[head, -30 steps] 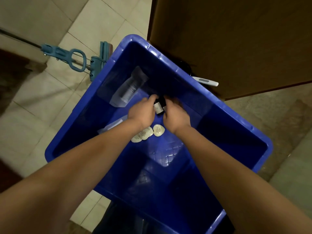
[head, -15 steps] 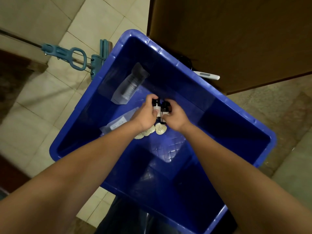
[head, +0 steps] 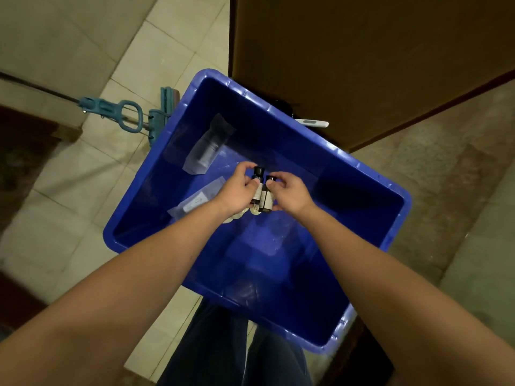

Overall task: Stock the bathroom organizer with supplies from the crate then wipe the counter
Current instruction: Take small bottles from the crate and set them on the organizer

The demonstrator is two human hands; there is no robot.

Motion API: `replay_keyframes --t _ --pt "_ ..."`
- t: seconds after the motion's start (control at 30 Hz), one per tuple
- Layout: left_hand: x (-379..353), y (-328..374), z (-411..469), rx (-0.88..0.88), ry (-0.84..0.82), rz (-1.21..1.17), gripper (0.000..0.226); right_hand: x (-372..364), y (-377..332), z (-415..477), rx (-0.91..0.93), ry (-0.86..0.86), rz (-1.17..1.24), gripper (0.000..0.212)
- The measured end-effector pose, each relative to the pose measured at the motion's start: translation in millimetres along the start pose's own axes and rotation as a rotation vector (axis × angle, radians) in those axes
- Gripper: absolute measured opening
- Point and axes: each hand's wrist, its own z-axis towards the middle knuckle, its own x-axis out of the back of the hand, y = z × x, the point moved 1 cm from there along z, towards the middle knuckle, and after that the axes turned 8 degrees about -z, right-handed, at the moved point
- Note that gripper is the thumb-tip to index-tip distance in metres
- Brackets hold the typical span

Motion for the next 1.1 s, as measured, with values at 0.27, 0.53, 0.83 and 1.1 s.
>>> replay_keyframes --t 0.27,0.53,0.83,1.1 --pt "-19 41 -52 0.015 -0.062 0.012 0.018 33 -8 -62 -0.042 -0.027 0.021 0.027" --pt "-54 81 -111 -0.051 -0.082 0.104 0.028 61 -12 -123 -0.011 0.03 0.031 0.019" --pt "-91 125 -146 -0.068 -0.163 0.24 0.015 110 -2 -182 0.023 0.191 0.148 0.025" --pt "-140 144 -172 -0.04 -0.308 0.292 0.021 137 34 -233 0.009 0.343 0.327 0.019"
